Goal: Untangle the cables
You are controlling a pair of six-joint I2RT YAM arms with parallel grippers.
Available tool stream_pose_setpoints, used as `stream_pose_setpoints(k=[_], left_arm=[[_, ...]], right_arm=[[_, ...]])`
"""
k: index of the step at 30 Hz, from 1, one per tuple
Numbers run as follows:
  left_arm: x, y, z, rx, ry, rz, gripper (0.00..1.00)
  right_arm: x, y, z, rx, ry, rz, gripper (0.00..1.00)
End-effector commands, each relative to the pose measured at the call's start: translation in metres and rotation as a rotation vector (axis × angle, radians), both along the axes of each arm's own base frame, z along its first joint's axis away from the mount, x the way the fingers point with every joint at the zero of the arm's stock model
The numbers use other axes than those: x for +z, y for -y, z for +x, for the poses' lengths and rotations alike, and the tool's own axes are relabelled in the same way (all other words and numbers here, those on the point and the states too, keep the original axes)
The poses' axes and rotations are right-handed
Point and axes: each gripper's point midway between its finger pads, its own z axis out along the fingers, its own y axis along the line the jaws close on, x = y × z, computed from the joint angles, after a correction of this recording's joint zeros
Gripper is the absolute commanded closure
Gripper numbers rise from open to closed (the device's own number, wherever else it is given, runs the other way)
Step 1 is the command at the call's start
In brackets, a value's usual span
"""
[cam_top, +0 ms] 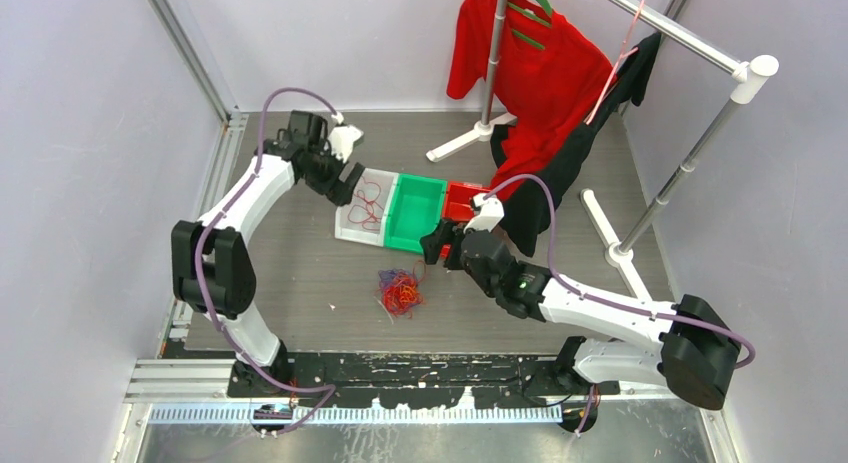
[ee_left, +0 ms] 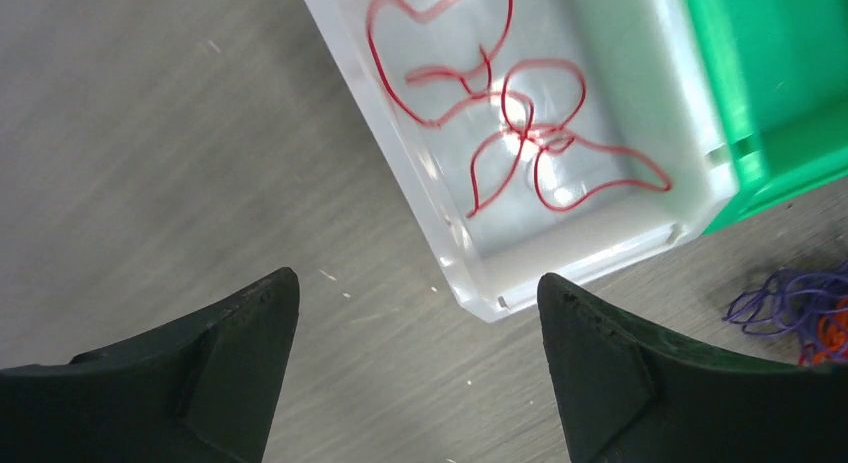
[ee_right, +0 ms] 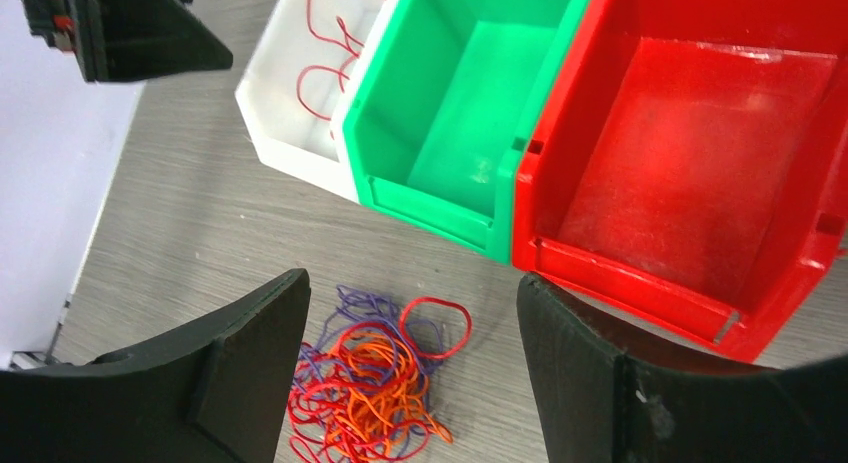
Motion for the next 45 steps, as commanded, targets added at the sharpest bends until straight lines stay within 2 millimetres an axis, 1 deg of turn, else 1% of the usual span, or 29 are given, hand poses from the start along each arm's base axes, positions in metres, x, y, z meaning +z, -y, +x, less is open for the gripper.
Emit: stream_pose_setpoints(k=[1, 2, 4, 7, 8, 11, 16, 18, 21, 25, 30, 36, 37, 40, 42, 45], left_arm=[[-0.024, -0.004, 0.000, 0.063, 0.016, -0.006, 0.12], [-0.030, -0.005, 0.000, 0.077, 0.015, -0.007, 0.12], [-0.037, -0.009, 0.007, 0.124, 0.038, 0.005, 0.12], [-0.048, -0.017, 0.021, 0.194, 0.080, 0.025, 0.12], [-0.051, -0.020, 0.024, 0.220, 0.088, 0.030, 0.16], [-0.056, -0.023, 0.031, 0.278, 0.111, 0.026, 0.20], [-0.055, -0.034, 0.033, 0.344, 0.163, 0.041, 0.28], [-0.055, -0.037, 0.030, 0.351, 0.174, 0.046, 0.30], [-0.054, -0.042, 0.024, 0.357, 0.175, 0.052, 0.30], [-0.047, -0.043, 0.015, 0.357, 0.175, 0.031, 0.29], [-0.026, -0.040, 0.004, 0.338, 0.191, -0.005, 0.27], [-0.014, -0.045, 0.001, 0.324, 0.210, 0.002, 0.24], [-0.009, -0.044, 0.001, 0.318, 0.209, -0.012, 0.22], [0.006, -0.028, -0.009, 0.240, 0.153, -0.070, 0.18], [0.016, -0.015, -0.024, 0.167, 0.087, -0.117, 0.17], [0.034, 0.001, -0.047, 0.071, 0.039, -0.179, 0.16]], right_arm=[[-0.002, 0.004, -0.004, 0.008, -0.007, -0.001, 0.19], [-0.004, 0.004, -0.004, 0.009, -0.010, -0.004, 0.19], [-0.007, 0.004, -0.005, 0.014, -0.019, -0.007, 0.19], [-0.013, 0.001, -0.009, 0.030, -0.040, 0.000, 0.19], [-0.016, -0.001, -0.011, 0.040, -0.048, 0.005, 0.19], [-0.024, -0.009, -0.018, 0.081, -0.070, 0.009, 0.19], [-0.040, -0.028, -0.037, 0.167, -0.098, -0.022, 0.20], [-0.045, -0.036, -0.043, 0.197, -0.108, -0.020, 0.20], [-0.051, -0.044, -0.046, 0.211, -0.118, -0.025, 0.21], [-0.055, -0.051, -0.043, 0.206, -0.126, -0.031, 0.23], [-0.055, -0.058, -0.033, 0.185, -0.114, -0.024, 0.26], [-0.060, -0.069, -0.019, 0.181, -0.124, -0.022, 0.31], [-0.060, -0.074, -0.021, 0.209, -0.139, -0.009, 0.32], [-0.057, -0.082, -0.017, 0.227, -0.149, 0.012, 0.36], [-0.053, -0.087, -0.017, 0.244, -0.152, 0.027, 0.40], [-0.046, -0.093, -0.021, 0.277, -0.154, 0.056, 0.41]])
